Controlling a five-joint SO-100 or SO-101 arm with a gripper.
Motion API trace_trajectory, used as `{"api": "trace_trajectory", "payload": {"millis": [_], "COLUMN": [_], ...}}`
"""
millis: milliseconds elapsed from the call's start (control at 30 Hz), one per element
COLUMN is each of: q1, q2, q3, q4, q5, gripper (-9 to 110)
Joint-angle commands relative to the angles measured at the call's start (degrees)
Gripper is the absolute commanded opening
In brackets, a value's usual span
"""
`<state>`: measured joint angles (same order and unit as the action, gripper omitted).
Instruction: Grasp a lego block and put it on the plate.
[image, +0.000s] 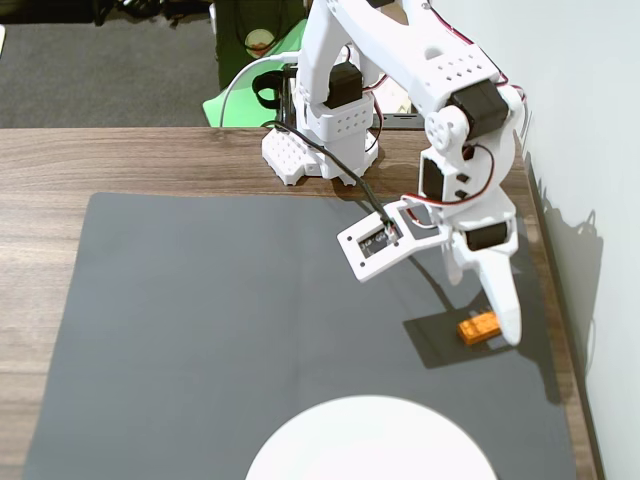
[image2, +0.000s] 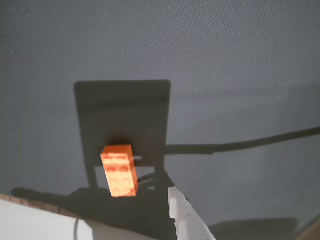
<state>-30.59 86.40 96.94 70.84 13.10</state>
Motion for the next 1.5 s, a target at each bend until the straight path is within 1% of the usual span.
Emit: {"api": "trace_trajectory", "payload": {"millis": [0, 467, 1000, 1467], "q1": [-0.4, -0.4, -1.9, -2.7], "q2": [-1.2, -9.1, -13.0, -14.1], "q3": [-3.3, -7.7, -9.2, -9.5], "q4": [-0.1, -4.0, -6.6, -6.1], "q5": [-0.3, -1.1, -1.1, -1.1], "gripper": [62, 62, 62, 61]}}
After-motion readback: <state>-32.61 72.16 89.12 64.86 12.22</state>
